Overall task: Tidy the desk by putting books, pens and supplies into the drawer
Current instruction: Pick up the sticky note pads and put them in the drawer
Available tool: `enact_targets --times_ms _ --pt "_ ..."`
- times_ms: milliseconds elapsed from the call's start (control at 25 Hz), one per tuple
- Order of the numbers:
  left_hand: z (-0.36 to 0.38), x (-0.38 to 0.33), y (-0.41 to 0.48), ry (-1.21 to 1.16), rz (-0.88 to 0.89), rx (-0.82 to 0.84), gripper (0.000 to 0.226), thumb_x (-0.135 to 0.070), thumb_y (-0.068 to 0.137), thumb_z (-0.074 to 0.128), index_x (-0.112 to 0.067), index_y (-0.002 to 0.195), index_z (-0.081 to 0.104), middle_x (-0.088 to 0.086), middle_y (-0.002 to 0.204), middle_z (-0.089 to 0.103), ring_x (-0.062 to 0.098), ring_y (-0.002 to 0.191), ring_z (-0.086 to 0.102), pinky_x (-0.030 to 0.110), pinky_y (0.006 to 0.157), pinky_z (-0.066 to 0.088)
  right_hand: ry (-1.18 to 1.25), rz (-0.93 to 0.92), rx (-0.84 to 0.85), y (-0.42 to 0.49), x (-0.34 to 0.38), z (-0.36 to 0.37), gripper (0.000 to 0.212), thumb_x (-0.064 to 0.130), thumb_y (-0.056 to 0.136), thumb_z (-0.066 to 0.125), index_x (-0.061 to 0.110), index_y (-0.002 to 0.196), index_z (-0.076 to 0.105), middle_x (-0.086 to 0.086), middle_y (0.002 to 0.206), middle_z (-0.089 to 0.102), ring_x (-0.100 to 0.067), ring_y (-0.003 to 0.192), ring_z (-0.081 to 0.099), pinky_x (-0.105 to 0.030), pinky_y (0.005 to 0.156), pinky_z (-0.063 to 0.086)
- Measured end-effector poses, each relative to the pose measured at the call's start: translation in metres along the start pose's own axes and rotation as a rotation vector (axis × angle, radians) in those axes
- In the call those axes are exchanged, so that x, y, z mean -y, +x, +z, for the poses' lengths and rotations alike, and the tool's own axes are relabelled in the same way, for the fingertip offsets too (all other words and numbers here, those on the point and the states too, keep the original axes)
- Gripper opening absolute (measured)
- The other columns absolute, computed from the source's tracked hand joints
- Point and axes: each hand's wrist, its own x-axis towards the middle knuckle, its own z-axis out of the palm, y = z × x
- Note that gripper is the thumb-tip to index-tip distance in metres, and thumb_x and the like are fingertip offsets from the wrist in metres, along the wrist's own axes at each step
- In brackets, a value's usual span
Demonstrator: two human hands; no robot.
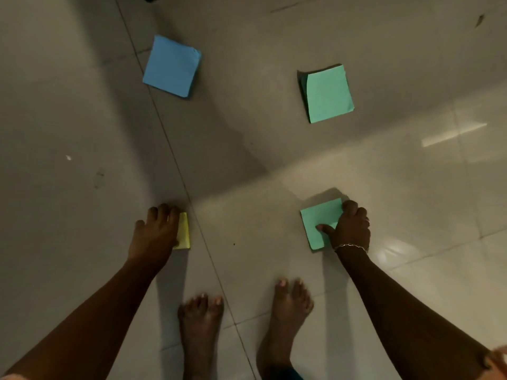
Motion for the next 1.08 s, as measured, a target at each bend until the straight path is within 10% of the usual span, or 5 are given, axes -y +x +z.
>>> enact_targets --times_ms 280,400,600,800,1080 --pt "-0.022 0.001 0.006 -0.002 -0.100 0.123 0.036 -0.024 0.087 0.058 -0.015 0.121 0.053 0.012 0.123 0.049 0.031 0.106 0.055 0.036 0.081 0.044 0.107 0.098 0.087 0.004 0.009 -0.016 0.060 0.022 0.077 0.072 0.002 0.124 0.040 -0.023 0.123 0.048 -0.041 0.110 0.052 -0.044 0.089 0.043" --pt "-0.051 -0.009 -0.024 -0.288 -0.234 0.147 0.034 -0.021 0.088 0.057 -0.014 0.120 0.051 0.013 0.118 0.060 0.031 0.109 0.058 0.034 0.082 0.046 0.112 0.031 0.107 -0.026 0.012 -0.043 0.040 0.014 0.087 0.058 0.005 0.123 0.043 -0.024 0.113 0.059 -0.040 0.106 0.056 -0.038 0.082 0.043" --pt "-0.134 -0.012 -0.115 -1.024 -0.319 0.100 0.037 -0.024 0.068 0.080 -0.020 0.065 0.043 0.013 0.076 0.061 0.032 0.075 0.061 0.036 0.054 0.051 0.256 -0.055 -0.037 -0.121 0.016 -0.137 0.022 0.006 0.090 0.048 -0.001 0.109 0.057 -0.027 0.102 0.063 -0.042 0.096 0.058 -0.038 0.074 0.043" --pt "-0.241 -0.003 -0.210 -1.493 -0.269 -0.003 0.008 -0.016 0.087 0.062 -0.011 0.087 0.056 0.015 0.086 0.060 0.018 0.067 0.058 0.027 0.046 0.055 0.329 -0.113 -0.140 -0.230 0.034 -0.257 0.026 0.004 0.090 0.045 0.003 0.112 0.059 -0.025 0.100 0.065 -0.041 0.094 0.060 -0.037 0.073 0.045" --pt "-0.395 0.067 -0.375 -1.538 -0.172 -0.233 0.009 -0.001 0.093 0.048 -0.007 0.097 0.054 0.017 0.097 0.061 0.021 0.077 0.060 0.025 0.048 0.055 0.457 -0.314 -0.334 -0.407 0.089 -0.424 0.022 0.002 0.089 0.048 0.000 0.107 0.060 -0.025 0.099 0.066 -0.040 0.092 0.061 -0.035 0.067 0.039"
